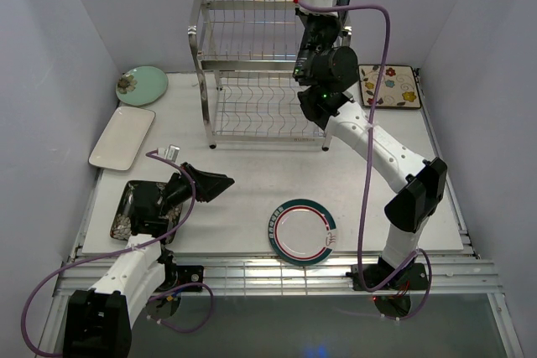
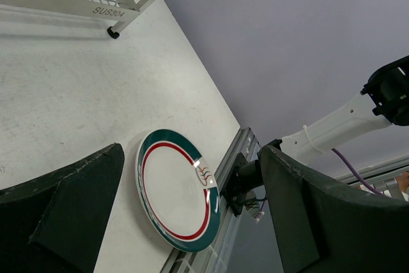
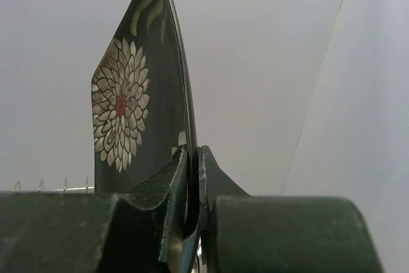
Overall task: Load the plates into the dish rack
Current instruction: Insert the plate into the dish rack.
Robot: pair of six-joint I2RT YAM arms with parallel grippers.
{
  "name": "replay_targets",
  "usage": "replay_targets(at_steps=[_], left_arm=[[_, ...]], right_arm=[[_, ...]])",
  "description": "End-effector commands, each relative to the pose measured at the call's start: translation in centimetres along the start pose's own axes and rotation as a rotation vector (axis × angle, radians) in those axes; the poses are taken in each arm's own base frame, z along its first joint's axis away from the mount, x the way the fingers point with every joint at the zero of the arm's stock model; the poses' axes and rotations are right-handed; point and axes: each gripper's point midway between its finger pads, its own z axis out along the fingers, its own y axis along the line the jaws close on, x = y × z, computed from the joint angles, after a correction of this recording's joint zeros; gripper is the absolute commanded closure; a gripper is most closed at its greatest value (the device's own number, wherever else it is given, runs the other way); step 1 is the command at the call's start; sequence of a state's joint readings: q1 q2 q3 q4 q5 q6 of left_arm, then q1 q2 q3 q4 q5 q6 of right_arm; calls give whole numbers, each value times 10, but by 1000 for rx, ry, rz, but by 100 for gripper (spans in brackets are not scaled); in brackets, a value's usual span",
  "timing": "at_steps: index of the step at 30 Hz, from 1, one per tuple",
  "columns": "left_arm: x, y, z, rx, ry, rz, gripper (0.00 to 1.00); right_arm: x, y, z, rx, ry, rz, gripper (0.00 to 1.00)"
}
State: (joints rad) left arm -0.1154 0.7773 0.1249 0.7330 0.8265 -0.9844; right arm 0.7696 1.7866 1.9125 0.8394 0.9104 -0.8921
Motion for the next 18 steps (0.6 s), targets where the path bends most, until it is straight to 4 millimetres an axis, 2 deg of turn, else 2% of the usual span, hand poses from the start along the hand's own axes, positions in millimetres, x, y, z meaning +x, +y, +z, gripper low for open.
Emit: replay_targets(at_steps=[1, 13, 18], left_arm=[[-9, -9, 3, 20, -17, 37, 2], [-9, -9, 3, 22, -16, 37, 2], [-9, -10, 3, 23, -17, 39, 2]], right_arm=[[-57, -43, 1, 105, -198, 147, 92], [-41, -29, -3, 106, -209, 54, 92], [-27, -21, -7, 90, -195, 16, 92]])
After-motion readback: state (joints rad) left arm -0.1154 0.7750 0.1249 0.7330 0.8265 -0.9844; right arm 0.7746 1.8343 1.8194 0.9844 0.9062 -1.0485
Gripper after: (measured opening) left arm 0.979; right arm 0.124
